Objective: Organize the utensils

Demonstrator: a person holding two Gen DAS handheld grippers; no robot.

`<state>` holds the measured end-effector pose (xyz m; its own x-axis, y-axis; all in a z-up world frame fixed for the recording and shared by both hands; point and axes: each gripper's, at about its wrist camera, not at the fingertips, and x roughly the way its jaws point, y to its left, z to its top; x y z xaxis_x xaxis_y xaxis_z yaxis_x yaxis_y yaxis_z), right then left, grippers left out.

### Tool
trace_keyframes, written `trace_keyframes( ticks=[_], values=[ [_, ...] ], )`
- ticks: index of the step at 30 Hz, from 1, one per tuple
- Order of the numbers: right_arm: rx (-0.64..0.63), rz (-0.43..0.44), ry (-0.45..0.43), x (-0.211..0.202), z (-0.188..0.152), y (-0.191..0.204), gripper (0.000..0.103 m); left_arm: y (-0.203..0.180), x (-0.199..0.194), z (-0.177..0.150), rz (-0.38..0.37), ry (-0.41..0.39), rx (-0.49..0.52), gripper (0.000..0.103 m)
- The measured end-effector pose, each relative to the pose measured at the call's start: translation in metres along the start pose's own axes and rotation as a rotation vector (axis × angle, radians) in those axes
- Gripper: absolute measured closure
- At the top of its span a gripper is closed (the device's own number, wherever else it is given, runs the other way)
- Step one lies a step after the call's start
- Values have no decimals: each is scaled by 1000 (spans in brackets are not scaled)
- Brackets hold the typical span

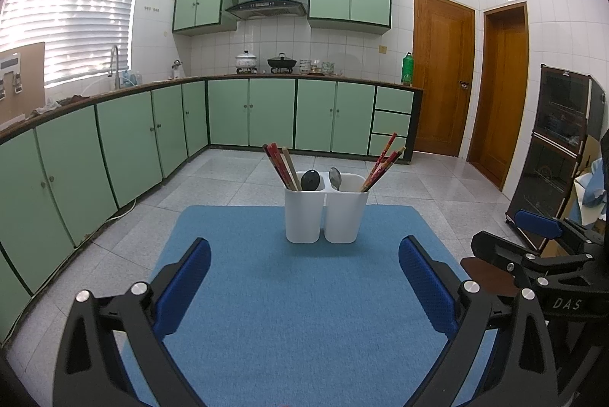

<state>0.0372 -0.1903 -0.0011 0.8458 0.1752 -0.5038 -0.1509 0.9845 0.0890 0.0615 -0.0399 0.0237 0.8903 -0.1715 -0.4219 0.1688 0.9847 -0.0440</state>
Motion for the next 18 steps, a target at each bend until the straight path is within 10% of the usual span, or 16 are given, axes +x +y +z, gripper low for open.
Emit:
trace_keyframes(
  ticks=[18],
  values=[
    [3,0,5,3,0,0,5,1,2,-2,0,4,-2,6]
  ],
)
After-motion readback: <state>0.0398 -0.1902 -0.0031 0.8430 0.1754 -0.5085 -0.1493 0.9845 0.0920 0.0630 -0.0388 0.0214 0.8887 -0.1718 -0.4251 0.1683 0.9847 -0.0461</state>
